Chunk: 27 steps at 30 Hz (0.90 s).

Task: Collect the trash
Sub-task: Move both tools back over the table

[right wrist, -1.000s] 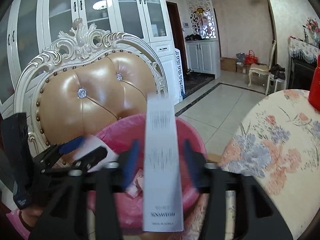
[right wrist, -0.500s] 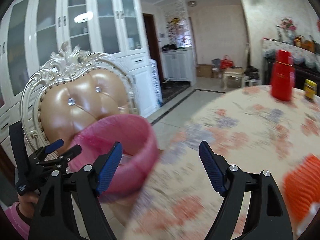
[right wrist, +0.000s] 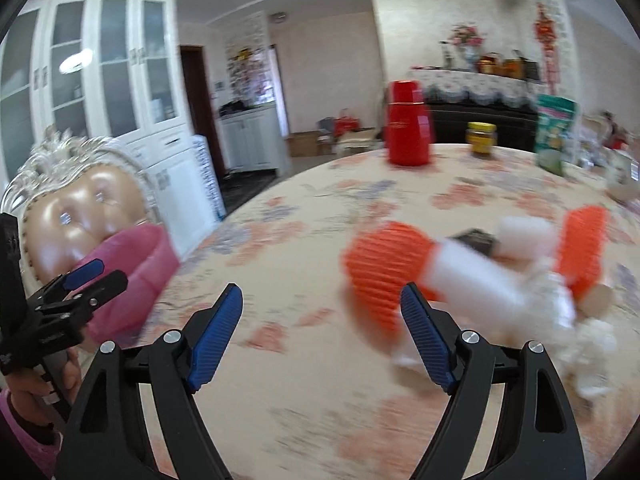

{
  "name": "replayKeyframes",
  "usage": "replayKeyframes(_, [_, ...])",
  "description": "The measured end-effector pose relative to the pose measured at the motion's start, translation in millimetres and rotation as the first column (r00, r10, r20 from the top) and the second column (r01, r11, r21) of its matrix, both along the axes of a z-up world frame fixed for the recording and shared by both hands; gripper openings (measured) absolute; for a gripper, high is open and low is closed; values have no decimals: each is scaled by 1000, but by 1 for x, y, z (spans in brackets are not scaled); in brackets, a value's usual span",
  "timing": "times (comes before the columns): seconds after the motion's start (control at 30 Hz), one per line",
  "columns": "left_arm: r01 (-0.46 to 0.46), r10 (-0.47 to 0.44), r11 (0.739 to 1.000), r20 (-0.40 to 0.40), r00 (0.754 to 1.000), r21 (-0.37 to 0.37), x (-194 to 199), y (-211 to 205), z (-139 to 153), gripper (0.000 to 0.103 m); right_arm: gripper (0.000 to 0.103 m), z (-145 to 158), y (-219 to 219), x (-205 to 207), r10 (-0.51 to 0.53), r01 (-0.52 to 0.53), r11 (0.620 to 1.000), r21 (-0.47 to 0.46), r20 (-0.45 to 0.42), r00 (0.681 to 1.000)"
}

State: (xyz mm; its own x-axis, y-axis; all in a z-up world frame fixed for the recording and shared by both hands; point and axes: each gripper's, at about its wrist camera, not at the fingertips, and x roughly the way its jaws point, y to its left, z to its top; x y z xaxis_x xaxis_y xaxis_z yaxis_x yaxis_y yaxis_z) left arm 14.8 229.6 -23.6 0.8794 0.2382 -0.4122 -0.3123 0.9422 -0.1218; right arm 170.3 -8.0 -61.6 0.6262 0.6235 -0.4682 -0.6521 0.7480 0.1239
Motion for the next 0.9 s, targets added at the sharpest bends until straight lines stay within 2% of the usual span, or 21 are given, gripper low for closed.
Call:
replayKeyframes(0.17, [141, -141, 990, -2, 990, 9, 40, -59, 9, 98, 77, -4, -63, 18, -135, 135, 991, 4, 3, 991])
replayKeyframes(0.43, [280, -277, 958, -66, 959, 60, 96, -140, 3, 98, 77, -14, -143, 50, -314, 314, 949, -3, -6, 949])
replayKeyframes(0.6, [320, -313, 946, -109, 943, 45, 131, -167, -2, 98, 77, -22, -176, 67, -373, 376, 925, 46, -63, 926])
replayKeyframes(0.67, [320, -312, 946, -120, 942, 51, 145, -176, -3, 98, 77, -27, -182, 75, -404, 407, 913, 25, -91, 910])
replayKeyframes(0.73, [320, -312, 946, -126, 942, 50, 155, -181, -7, 98, 77, -29, -185, 79, -421, 422, 907, -2, -84, 903])
replayKeyframes(0.87, [331, -324, 943, -157, 933, 22, 178, -194, -20, 98, 77, -31, -188, 84, -423, 423, 906, -18, -82, 903])
replayKeyframes(0.9, [331, -323, 943, -166, 932, 26, 181, -197, -22, 94, 77, -32, -189, 85, -422, 422, 906, -22, -89, 902])
